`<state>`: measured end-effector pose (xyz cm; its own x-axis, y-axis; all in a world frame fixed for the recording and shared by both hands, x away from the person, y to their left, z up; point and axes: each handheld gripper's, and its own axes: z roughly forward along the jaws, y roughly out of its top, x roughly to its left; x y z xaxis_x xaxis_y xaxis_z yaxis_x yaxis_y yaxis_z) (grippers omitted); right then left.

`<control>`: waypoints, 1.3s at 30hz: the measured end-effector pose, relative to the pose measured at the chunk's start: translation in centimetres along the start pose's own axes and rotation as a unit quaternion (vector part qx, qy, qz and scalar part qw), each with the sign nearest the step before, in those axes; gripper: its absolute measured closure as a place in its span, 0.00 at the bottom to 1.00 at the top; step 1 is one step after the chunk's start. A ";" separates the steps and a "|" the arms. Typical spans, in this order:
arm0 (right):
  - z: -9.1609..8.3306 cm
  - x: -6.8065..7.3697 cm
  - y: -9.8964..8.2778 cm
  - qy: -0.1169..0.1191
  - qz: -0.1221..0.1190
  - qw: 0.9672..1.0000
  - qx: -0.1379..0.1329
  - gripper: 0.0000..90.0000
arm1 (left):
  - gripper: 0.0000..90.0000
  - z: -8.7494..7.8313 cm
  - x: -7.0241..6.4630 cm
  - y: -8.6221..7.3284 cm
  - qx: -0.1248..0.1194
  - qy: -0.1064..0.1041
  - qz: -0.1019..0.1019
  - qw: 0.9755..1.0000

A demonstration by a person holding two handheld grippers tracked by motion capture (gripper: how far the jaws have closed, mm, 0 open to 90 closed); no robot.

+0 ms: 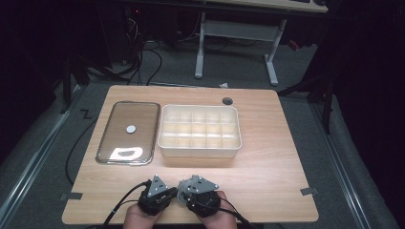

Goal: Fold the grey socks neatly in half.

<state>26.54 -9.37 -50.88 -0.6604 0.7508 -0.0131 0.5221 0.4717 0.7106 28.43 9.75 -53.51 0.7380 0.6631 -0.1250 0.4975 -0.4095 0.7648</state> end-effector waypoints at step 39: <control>0.1 0.4 -1.2 0.010 -0.040 0.999 -0.013 0.95 | 1.00 -0.1 -0.9 0.6 -0.030 -0.027 0.003 0.999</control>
<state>25.72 -9.62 -51.79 -0.7106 0.7014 -0.0560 0.4537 0.5176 0.7254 28.02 9.01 -52.85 0.7654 0.6251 -0.1527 0.4654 -0.3739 0.8022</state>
